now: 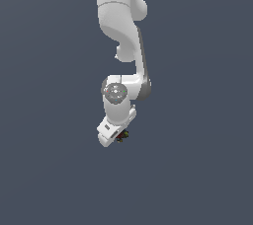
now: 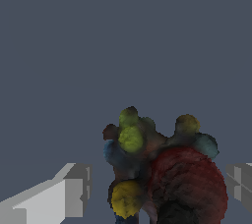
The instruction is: Pick up the object and move it to a goal position.
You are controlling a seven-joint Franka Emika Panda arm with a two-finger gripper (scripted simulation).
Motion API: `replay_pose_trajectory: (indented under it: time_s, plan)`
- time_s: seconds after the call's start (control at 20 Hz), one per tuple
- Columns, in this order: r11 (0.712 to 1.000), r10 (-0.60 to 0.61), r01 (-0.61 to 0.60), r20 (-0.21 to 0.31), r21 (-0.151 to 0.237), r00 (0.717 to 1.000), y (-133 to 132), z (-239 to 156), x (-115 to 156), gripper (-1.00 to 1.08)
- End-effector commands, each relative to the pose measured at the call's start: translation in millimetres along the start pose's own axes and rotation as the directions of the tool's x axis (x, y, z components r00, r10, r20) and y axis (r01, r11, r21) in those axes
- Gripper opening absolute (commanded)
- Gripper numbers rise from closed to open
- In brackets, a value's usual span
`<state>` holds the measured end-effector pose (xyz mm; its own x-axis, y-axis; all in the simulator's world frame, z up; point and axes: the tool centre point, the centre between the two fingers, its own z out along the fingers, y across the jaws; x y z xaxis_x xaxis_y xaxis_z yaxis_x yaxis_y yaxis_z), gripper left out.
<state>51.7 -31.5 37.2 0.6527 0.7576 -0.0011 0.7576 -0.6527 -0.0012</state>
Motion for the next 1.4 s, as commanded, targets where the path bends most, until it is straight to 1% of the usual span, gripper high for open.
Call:
replay_pose_trajectory:
  time_s: [0.0,0.15,0.2,0.65,0.7,0.9,1.1,1.35]
  plan:
    - [1.0,-0.001,0.001,-0.001,-0.001,1.0,0.6,6.8,0.4,1.0]
    - [1.0,-0.001,0.001,-0.001,-0.001,1.0,1.3,7.6,1.1,1.0]
    - [1.0,-0.001,0.001,-0.001,-0.001,1.0,1.3,7.6,1.1,-1.0]
    - [1.0,-0.001,0.001,-0.001,-0.001,1.0,1.3,7.6,1.1,-1.0]
    - [1.0,0.0,0.0,-0.005,-0.008,1.0,4.1,2.3,2.1,-1.0]
    - [1.0,0.0,0.0,-0.005,-0.008,1.0,3.0,-1.8,2.3,-1.0]
    - [1.0,0.0,0.0,-0.005,-0.008,1.0,-0.6,-14.5,2.7,-1.0]
    - [1.0,0.0,0.0,-0.004,-0.008,1.0,-8.8,-42.4,4.3,-1.0]
